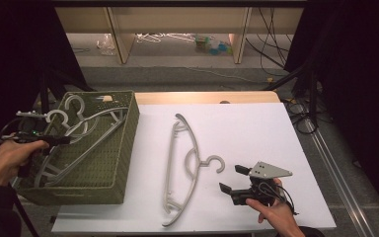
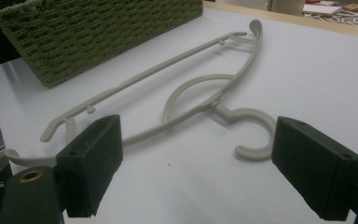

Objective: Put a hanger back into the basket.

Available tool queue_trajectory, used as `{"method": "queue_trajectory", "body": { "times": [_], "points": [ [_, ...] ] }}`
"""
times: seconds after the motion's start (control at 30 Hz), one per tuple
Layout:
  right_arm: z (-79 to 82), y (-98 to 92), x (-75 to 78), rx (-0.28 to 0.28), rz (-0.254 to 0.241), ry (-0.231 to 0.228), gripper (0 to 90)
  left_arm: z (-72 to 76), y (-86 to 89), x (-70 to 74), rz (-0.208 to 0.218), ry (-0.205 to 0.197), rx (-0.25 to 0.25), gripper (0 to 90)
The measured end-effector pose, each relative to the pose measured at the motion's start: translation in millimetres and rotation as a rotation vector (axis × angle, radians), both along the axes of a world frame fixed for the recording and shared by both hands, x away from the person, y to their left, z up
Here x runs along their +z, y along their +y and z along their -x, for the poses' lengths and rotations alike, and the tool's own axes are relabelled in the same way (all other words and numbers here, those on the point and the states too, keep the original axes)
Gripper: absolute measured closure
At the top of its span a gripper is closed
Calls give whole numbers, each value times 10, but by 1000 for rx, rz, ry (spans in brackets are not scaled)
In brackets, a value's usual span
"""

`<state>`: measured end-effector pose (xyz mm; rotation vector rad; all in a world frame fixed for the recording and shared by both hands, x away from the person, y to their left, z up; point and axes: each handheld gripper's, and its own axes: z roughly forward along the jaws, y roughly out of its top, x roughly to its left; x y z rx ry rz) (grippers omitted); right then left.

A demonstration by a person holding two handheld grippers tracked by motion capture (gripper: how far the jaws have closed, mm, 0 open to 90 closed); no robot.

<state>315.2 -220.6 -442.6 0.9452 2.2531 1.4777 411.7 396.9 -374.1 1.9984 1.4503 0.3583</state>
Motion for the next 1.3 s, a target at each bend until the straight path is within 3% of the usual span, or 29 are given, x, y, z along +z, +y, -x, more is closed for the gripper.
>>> {"method": "queue_trajectory", "body": {
  "times": [0.03,0.07,0.17,0.2,0.27,0.33,0.4,0.47,0.53,0.6,0.63,0.7,0.77,0.83,0.87,0.97,1.0,1.1,1.13,1.2,1.3],
  "points": [
    [6,2,3,1,0,11,175,1,13,-32,-1,3,8,776],
    [13,-12,13,-5,34,14,175,4,33,-67,-2,7,15,774],
    [23,-11,26,0,31,35,175,8,57,-133,4,16,42,767],
    [14,-13,23,-4,33,11,176,11,75,-202,8,30,66,766],
    [22,-14,24,-3,28,38,175,10,89,-251,11,45,83,762],
    [6,-11,3,-7,15,6,175,9,97,-279,10,52,110,748],
    [6,0,4,1,-4,19,175,19,114,-284,19,43,139,711],
    [-1,3,-1,1,1,3,175,36,129,-255,23,33,163,670],
    [8,-10,18,-4,37,14,175,66,126,-195,32,10,189,626],
    [9,-11,20,-5,31,14,175,116,75,-97,55,-36,199,580],
    [10,-14,18,-7,31,14,175,147,24,-58,85,-70,205,539],
    [-2,-3,-3,-6,5,1,175,219,-72,19,114,-114,195,500],
    [4,-7,12,-5,10,13,175,318,-234,116,138,-165,168,454],
    [1,-4,7,-2,9,2,176,351,-289,143,149,-182,153,421],
    [4,-1,2,-4,1,-1,175,451,-447,205,197,-224,130,414],
    [7,-10,16,-5,15,3,175,575,-668,258,222,-254,73,394],
    [2,1,4,-2,-1,-2,175,600,-723,268,230,-260,59,385],
    [1,-4,6,-3,6,3,175,695,-960,288,302,-275,13,352],
    [1,-4,6,-3,6,3,175,695,-960,288,302,-275,13,346],
    [4,-9,15,0,12,3,175,773,-1168,278,326,-292,-35,339],
    [10,-5,13,0,4,23,175,816,-1342,224,325,-291,-82,323]
  ]
}}
